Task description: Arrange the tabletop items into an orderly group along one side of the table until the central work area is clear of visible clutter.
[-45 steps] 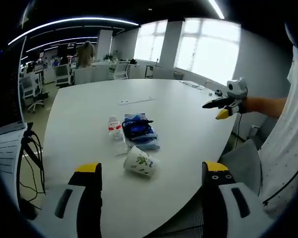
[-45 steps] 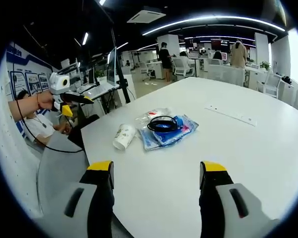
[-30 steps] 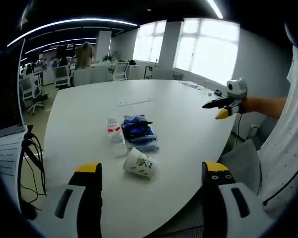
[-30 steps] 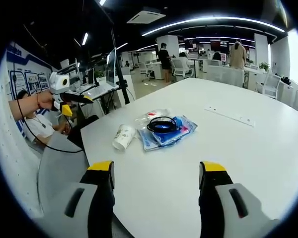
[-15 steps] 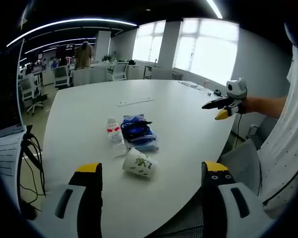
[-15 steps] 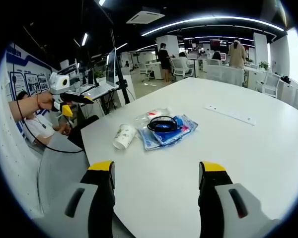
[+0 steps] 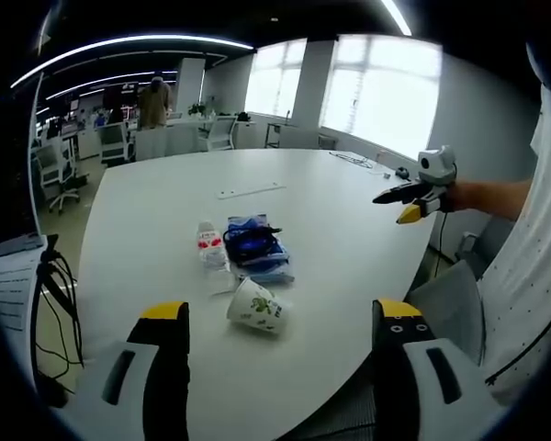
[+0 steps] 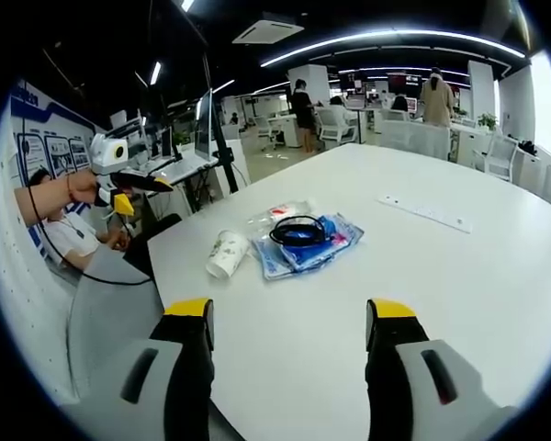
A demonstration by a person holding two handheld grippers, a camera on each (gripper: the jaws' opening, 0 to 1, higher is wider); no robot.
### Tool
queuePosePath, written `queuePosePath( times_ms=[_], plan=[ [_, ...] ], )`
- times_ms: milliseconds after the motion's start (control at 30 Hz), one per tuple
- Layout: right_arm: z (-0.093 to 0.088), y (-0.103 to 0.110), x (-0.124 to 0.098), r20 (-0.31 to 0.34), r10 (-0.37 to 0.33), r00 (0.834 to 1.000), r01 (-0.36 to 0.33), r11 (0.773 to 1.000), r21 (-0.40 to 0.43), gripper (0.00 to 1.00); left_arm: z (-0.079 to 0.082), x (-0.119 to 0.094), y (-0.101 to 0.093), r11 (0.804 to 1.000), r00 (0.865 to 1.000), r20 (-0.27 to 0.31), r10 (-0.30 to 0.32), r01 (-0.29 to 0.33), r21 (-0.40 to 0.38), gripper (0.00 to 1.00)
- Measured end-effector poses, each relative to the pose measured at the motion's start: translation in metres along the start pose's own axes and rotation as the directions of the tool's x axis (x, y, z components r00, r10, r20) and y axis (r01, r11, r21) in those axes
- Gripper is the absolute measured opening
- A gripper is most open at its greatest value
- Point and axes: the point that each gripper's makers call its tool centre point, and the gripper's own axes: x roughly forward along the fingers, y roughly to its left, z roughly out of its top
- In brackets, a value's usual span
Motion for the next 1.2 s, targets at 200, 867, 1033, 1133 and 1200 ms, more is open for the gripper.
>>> queuePosePath(
  times_ms=[200,867,1033,1133,1200],
  plan=[
    [0.003,-0.003,0.003,0.001,0.0,1.0,0.0,1.0,-0.006,0.66,0.004,0.004,0.002,1.0,1.0,0.003,-0.004,0.004,0.004,0.83],
    [0.021,-0.012,0.021,-0.004,0.017,1.0,-0.017,0.999,-0.036,0.62,0.015,0.012,0.012,1.0,1.0,0.009,-0.007,0.007,0.013,0.81],
    [0.027,-0.015,0.028,-0.008,0.022,1.0,-0.023,0.999,-0.047,0.61,0.019,0.016,0.015,1.0,1.0,0.013,-0.011,0.011,0.014,0.8],
    [0.031,-0.016,0.032,-0.004,0.026,1.0,-0.026,0.998,-0.052,0.6,0.022,0.019,0.017,1.0,1.0,0.013,-0.013,0.013,0.017,0.8],
    [0.032,-0.017,0.035,-0.006,0.028,1.0,-0.029,0.998,-0.056,0.6,0.023,0.02,0.018,1.0,1.0,0.013,-0.014,0.014,0.018,0.8]
  ],
)
